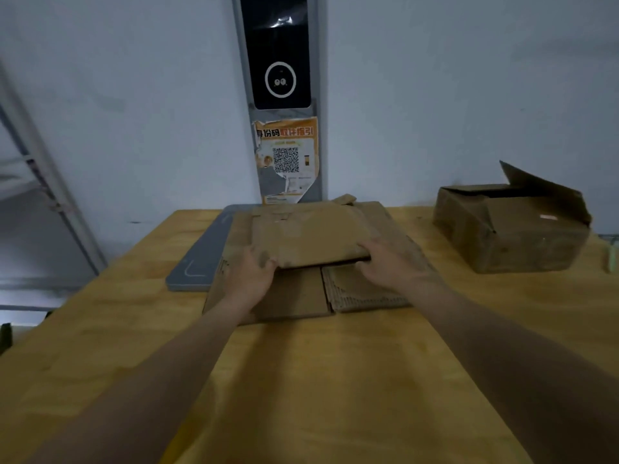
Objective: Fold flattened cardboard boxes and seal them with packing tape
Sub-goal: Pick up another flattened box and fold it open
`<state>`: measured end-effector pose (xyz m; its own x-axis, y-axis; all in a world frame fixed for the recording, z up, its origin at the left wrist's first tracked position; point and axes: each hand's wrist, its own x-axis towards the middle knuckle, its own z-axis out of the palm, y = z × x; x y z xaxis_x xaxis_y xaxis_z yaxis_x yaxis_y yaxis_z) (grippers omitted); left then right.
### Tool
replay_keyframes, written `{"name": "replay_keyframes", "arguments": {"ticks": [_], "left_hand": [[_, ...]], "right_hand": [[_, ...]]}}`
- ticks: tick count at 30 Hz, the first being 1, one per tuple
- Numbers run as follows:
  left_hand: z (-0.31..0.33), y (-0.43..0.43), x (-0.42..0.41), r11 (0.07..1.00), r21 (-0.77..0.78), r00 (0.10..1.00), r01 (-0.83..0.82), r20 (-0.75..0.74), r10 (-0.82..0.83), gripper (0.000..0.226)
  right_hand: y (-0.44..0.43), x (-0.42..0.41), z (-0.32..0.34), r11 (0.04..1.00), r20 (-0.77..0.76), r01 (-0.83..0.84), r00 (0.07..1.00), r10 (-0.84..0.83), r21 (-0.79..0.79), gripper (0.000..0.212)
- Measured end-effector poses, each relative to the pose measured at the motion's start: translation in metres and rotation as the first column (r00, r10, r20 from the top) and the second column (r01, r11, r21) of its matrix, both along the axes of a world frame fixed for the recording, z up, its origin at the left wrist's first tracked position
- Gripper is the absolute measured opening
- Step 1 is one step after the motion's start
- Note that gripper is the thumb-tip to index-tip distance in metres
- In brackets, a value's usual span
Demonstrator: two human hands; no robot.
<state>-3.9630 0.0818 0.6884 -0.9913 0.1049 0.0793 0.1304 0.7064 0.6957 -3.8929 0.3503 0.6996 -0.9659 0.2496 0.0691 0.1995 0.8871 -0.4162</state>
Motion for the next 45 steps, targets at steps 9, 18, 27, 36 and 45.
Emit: {"name": "replay_keyframes", "arguments": {"ticks": [9,18,27,36,45], "left_hand": [[0.009,0.006,-0.016,0.977,0.179,0.993,-0.114,-0.013,0.118,0.036],[0.022,0.008,-0.011,0.98,0.174,0.992,-0.099,0.089,0.084,0.03],[0.105,0.022,0.075,0.99,0.126,0.998,0.055,0.035,-0.06,0.03],[0.161,0.014,0.143,0.957,0.17,0.966,0.234,-0.148,-0.21,0.044],[0.174,-0.014,0.195,0.877,0.477,0.945,0.058,0.258,-0.202,0.05]], "right_hand": [[-0.013,-0.018,-0.022,0.989,0.084,-0.11,0.991,0.101,0.103,0.055],[-0.013,0.002,-0.012,0.981,0.166,-0.154,0.977,0.134,0.12,0.052],[-0.068,0.057,0.073,0.955,-0.009,-0.292,0.956,0.293,0.04,0.067],[-0.094,0.122,0.136,0.948,-0.259,-0.109,0.947,0.19,0.298,0.045],[-0.104,0.194,0.155,0.992,-0.324,-0.059,0.946,0.019,-0.115,0.051]]}}
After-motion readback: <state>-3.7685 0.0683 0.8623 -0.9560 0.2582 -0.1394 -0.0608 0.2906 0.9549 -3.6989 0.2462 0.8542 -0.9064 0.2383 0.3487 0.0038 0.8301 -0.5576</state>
